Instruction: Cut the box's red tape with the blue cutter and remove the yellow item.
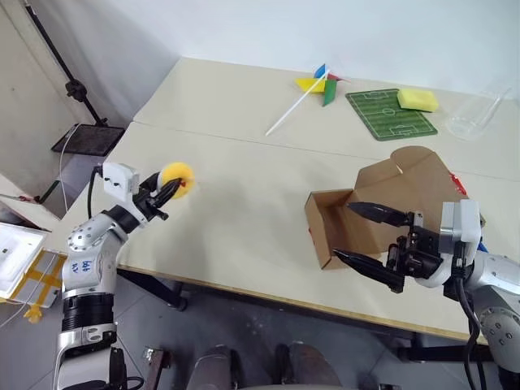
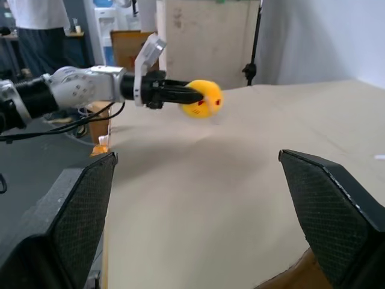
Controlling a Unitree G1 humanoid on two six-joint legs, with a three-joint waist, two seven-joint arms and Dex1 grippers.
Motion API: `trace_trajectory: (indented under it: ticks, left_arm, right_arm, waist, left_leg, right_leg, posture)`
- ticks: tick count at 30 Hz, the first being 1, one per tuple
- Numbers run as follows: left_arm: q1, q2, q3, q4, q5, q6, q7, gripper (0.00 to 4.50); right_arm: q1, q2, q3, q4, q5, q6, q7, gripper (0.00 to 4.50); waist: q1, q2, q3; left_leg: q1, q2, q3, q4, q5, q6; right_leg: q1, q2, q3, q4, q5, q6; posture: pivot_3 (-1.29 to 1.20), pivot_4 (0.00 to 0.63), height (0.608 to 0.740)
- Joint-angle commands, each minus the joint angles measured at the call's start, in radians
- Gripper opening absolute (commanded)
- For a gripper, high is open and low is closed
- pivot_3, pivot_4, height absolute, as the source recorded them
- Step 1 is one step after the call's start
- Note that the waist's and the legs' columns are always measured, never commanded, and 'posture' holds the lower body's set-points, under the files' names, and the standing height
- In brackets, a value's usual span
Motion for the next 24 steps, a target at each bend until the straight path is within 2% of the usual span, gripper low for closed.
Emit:
trace_trajectory:
  ticks: [1, 2, 5, 8, 12, 19, 24]
  left_arm:
    - [-0.029, 0.03, -0.007, 0.001, -0.005, -0.045, -0.027, 3.17]
    - [-0.014, 0.051, 0.0, -0.017, -0.026, -0.025, -0.06, 3.46]
    - [0.035, 0.111, 0.02, -0.061, -0.063, 0.002, -0.129, 3.46]
    - [0.141, 0.21, 0.047, -0.107, -0.073, 0.007, -0.213, 3.46]
    - [0.245, 0.273, 0.083, -0.134, -0.072, 0.01, -0.223, 3.46]
    - [0.437, 0.278, 0.144, -0.233, -0.043, -0.039, -0.175, 3.46]
    - [0.545, 0.293, 0.146, -0.19, 0.024, -0.153, -0.187, 3.46]
  right_arm:
    - [0.006, 0.001, -0.023, -0.003, -0.008, -0.034, 0.015, 4.5]
    - [0.016, 0.0, -0.033, -0.002, -0.012, -0.04, 0.016, 4.5]
    - [0.043, -0.001, -0.059, -0.002, -0.016, -0.051, 0.018, 4.5]
    - [0.077, -0.011, -0.097, 0.001, -0.017, -0.06, 0.027, 4.5]
    - [0.104, -0.016, -0.131, 0.013, -0.02, -0.065, 0.039, 4.5]
    - [0.154, -0.026, -0.17, 0.015, -0.032, -0.084, 0.072, 4.5]
    - [0.221, -0.054, -0.202, 0.042, -0.067, -0.12, 0.141, 4.5]
  waist:
    - [-0.004, 0.0, 0.0]
    - [-0.011, 0.0, 0.0]
    - [-0.027, 0.0, 0.0]
    - [-0.045, 0.0, 0.0]
    - [-0.042, 0.0, 0.0]
    - [-0.041, 0.0, 0.0]
    - [-0.041, 0.001, 0.0]
  left_leg:
    - [0.0, 0.0, 0.0, 0.0, 0.0, 0.0]
    - [0.0, 0.0, 0.0, 0.0, 0.0, 0.0]
    - [0.001, 0.001, 0.0, -0.001, 0.0, 0.0]
    - [0.001, 0.001, 0.0, -0.002, 0.001, -0.001]
    - [0.002, 0.001, -0.001, -0.003, 0.001, -0.001]
    - [0.002, 0.0, -0.001, -0.004, 0.0, -0.001]
    - [0.003, 0.0, -0.001, -0.009, 0.0, -0.001]
  right_leg:
    - [0.0, 0.0, 0.0, 0.0, 0.0, 0.0]
    - [0.0, 0.0, 0.0, 0.0, 0.0, 0.0]
    - [0.0, 0.0, 0.0, 0.001, 0.0, 0.0]
    - [0.0, 0.001, 0.0, 0.001, 0.0, 0.0]
    - [0.0, 0.0, 0.0, 0.001, 0.0, 0.0]
    - [0.001, -0.001, 0.0, -0.001, 0.0, 0.0]
    - [0.001, -0.001, 0.0, -0.004, 0.0, -0.001]
  posture:
    - [0.0, 0.15, 0.74]
    - [0.0, 0.15, 0.74]
    - [0.0, 0.15, 0.74]
    - [0.0, 0.15, 0.74]
    - [0.0, 0.15, 0.74]
    - [0.0, 0.15, 0.74]
    - [0.0, 0.15, 0.74]
